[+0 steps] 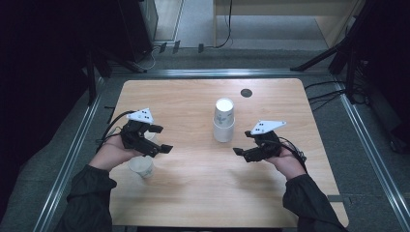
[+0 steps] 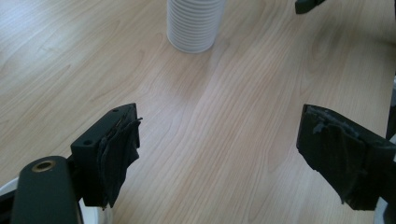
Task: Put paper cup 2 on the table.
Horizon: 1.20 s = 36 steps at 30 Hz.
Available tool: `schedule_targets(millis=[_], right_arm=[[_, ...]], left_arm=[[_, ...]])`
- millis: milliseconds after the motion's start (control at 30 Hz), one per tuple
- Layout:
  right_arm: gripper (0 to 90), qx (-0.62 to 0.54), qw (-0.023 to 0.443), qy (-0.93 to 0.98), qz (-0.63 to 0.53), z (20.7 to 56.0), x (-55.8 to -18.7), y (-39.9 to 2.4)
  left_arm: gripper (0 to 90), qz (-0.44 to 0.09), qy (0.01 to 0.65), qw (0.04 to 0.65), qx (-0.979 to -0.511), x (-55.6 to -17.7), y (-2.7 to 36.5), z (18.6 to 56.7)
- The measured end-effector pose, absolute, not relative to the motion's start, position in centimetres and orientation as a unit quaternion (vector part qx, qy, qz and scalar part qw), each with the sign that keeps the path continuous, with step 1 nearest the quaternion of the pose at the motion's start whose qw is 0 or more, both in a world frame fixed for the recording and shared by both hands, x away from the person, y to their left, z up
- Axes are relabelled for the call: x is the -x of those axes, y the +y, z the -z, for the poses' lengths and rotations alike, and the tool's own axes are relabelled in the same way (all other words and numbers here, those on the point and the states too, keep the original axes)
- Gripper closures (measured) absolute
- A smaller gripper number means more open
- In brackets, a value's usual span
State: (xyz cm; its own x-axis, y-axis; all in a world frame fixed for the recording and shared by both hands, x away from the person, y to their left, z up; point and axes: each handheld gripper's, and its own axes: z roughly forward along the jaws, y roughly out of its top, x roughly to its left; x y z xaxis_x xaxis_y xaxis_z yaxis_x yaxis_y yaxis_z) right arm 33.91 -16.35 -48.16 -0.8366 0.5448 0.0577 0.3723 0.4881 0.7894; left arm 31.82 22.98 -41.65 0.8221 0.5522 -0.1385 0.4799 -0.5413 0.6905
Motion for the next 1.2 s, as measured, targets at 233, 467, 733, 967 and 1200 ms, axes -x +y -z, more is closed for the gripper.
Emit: schedule_targets(millis=[233,467,733,967,1200], right_arm=[[21.0,-0.264,0.100,0.856,-0.433,48.1,-33.5,-16.6],[21.0,-0.264,0.100,0.858,-0.430,48.2,-33.3,-16.8],[21.0,-0.263,0.100,0.858,-0.429,48.2,-33.2,-16.8],[21.0,-0.258,0.099,0.860,-0.428,48.2,-33.1,-16.6],[21.0,-0.255,0.098,0.862,-0.428,48.2,-33.0,-16.4]], left_arm=[[13.6,-0.053,0.309,0.382,-0.869,-32.4,21.3,42.2],[13.7,-0.042,0.313,0.390,-0.865,-32.5,19.7,42.5],[13.8,-0.042,0.307,0.394,-0.865,-32.0,17.3,42.9],[13.9,-0.033,0.313,0.387,-0.867,-31.6,15.4,43.9],[14.3,-0.054,0.311,0.373,-0.873,-31.0,13.8,44.8]])
